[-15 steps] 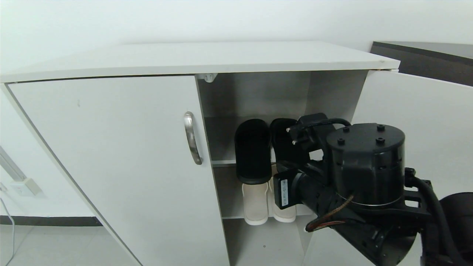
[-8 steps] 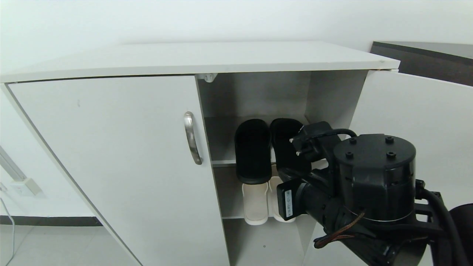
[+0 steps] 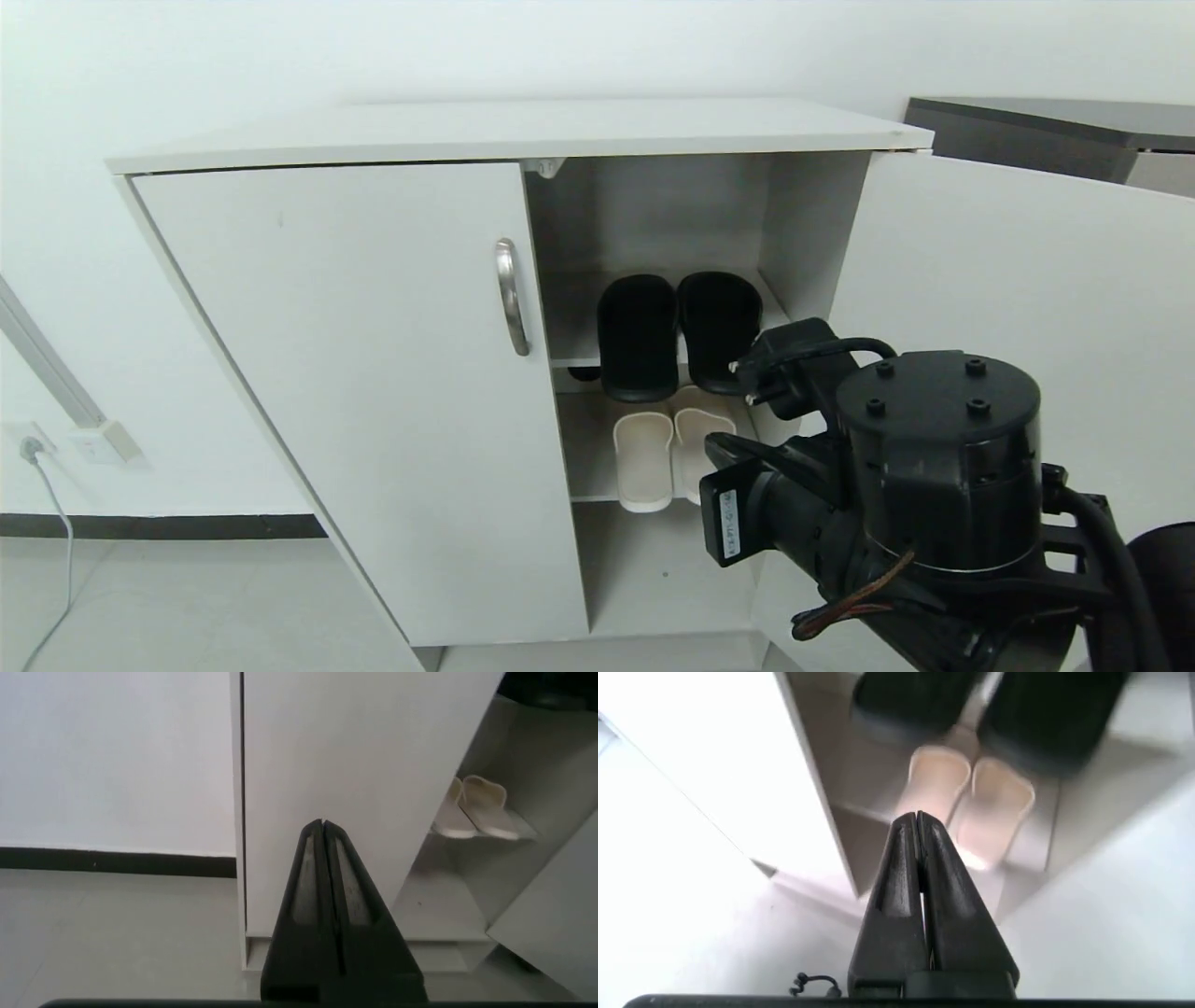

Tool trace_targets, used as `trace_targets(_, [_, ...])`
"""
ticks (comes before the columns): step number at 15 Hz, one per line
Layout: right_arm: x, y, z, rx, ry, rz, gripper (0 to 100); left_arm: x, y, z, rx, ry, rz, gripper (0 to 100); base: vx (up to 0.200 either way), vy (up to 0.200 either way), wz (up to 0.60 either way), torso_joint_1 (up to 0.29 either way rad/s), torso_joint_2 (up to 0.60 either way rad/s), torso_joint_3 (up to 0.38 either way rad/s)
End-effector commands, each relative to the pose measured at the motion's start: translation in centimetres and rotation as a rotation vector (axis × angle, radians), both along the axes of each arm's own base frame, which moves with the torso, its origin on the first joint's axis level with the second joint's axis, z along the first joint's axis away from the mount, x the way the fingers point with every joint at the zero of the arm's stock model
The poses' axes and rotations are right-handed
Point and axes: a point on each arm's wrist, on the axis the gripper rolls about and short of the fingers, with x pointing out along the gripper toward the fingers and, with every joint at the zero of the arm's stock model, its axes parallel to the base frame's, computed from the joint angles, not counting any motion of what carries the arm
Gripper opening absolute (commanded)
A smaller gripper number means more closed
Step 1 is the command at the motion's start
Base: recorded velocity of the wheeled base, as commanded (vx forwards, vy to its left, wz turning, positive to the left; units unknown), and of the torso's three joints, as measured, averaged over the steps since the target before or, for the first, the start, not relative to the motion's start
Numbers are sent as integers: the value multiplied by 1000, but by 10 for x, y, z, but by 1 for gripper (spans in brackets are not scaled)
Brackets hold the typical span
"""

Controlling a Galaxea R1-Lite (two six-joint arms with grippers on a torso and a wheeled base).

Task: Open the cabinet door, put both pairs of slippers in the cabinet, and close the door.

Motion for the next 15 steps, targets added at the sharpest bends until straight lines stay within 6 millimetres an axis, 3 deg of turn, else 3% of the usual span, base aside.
trace_targets(1, [2, 3, -5, -8, 8, -1, 0, 0, 0, 0, 0, 0, 1, 0, -200, 0, 0, 2, 2, 2])
trace_targets(8, [9, 3, -20, -35, 21, -15, 0, 0, 0, 0, 0, 0, 1, 0, -200, 0, 0, 3, 2, 2])
trace_targets(15, [11, 5, -26, -52, 30, -16, 0, 0, 0, 0, 0, 0, 1, 0, 0, 0, 0, 0, 0, 0])
